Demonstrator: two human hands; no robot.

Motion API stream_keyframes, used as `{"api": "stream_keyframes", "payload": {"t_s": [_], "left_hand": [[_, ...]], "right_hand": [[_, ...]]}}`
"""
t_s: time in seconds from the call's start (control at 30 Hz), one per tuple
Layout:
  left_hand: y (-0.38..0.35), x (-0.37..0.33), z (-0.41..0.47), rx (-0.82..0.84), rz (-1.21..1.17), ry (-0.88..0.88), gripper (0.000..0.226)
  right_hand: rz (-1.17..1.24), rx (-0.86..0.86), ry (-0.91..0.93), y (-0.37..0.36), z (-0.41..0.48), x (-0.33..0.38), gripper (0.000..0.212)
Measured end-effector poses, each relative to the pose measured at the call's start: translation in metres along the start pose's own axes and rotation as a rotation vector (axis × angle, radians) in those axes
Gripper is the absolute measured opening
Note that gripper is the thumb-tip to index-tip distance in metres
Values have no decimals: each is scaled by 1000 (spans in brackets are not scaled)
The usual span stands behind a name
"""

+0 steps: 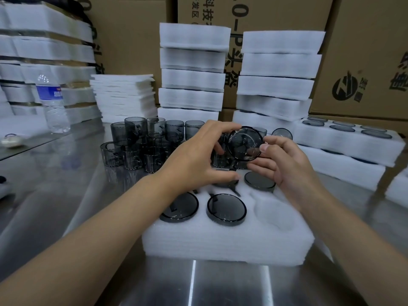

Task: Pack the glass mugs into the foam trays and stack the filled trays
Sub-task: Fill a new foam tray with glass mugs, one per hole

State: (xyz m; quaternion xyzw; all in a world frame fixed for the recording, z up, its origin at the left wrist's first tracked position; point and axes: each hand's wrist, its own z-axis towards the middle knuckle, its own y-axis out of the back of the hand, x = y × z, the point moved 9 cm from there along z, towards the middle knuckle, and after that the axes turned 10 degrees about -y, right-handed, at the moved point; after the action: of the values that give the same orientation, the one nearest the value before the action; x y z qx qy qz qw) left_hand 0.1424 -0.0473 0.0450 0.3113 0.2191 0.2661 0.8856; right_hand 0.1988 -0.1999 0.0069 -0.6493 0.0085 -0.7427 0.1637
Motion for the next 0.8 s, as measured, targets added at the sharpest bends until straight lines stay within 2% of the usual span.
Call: {"api": "stream_keyframes", "payload": {"t_s": [0.57,0.8], "left_hand": [[-3,6,-1,-15,-72,52,72],[3,4,0,-58,-4,41,58]], "right_hand": [[-91,59,22,-4,2,-2,33],[-121,100,43,-5,3,-2,43]]}}
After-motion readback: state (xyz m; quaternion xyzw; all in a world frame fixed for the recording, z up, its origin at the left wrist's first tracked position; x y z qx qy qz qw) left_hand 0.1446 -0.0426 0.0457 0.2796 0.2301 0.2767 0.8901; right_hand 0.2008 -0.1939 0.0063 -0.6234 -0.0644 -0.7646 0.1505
